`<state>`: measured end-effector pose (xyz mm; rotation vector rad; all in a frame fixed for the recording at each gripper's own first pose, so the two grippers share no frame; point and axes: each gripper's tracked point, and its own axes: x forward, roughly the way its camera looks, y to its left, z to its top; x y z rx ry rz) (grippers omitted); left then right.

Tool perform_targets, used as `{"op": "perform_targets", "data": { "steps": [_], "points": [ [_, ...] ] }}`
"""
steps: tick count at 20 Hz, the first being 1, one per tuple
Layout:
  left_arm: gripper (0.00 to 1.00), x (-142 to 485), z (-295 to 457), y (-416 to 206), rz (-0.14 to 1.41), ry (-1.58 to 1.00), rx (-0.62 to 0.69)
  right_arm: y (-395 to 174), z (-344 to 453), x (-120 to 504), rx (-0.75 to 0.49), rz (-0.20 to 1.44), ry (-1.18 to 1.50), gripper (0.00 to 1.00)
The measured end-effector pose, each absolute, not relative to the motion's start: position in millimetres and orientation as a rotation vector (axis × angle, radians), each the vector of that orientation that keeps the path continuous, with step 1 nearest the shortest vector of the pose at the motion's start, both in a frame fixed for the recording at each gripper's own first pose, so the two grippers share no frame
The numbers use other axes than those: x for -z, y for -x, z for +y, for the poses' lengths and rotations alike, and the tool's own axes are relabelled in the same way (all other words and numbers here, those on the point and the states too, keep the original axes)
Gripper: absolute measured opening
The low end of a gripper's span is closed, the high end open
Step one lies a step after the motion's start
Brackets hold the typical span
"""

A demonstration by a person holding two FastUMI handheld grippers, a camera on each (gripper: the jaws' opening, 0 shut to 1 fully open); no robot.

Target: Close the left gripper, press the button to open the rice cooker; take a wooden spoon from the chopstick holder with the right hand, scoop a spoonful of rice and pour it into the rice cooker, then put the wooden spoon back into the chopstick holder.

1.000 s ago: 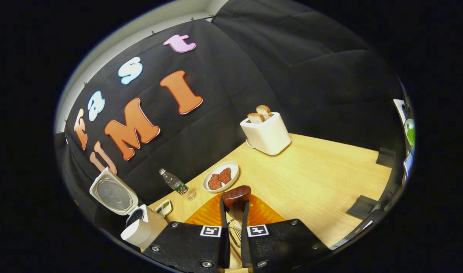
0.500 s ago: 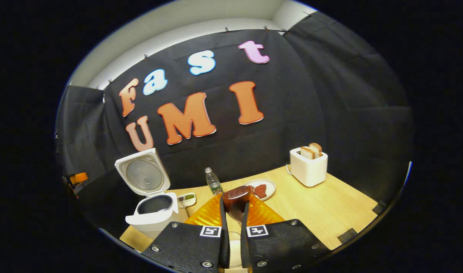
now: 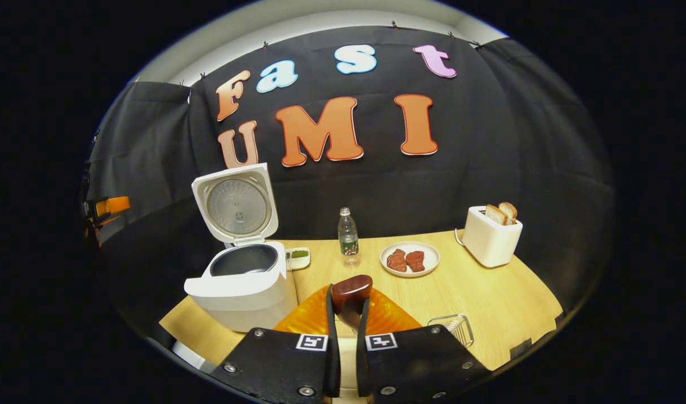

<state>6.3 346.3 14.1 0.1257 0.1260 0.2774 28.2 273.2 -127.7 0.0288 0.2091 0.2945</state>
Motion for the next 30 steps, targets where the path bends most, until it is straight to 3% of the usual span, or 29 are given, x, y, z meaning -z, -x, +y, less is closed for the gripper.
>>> {"op": "perform_targets", "data": {
  "steps": [11, 18, 30],
  "points": [
    [1.0, -10, 347, 5, 0.138, -0.132, -0.279, -16, 283, 191, -0.244, 0.255, 0.101, 0.11],
    [1.0, 1, 353, 0, 0.173, -0.102, -0.267, -12, 279, 207, -0.096, 0.333, -0.239, 0.11],
    [1.0, 13, 364, 5, 0.199, -0.093, -0.272, -19, 298, 224, -0.103, 0.453, -0.663, 0.11]
  ]
}}
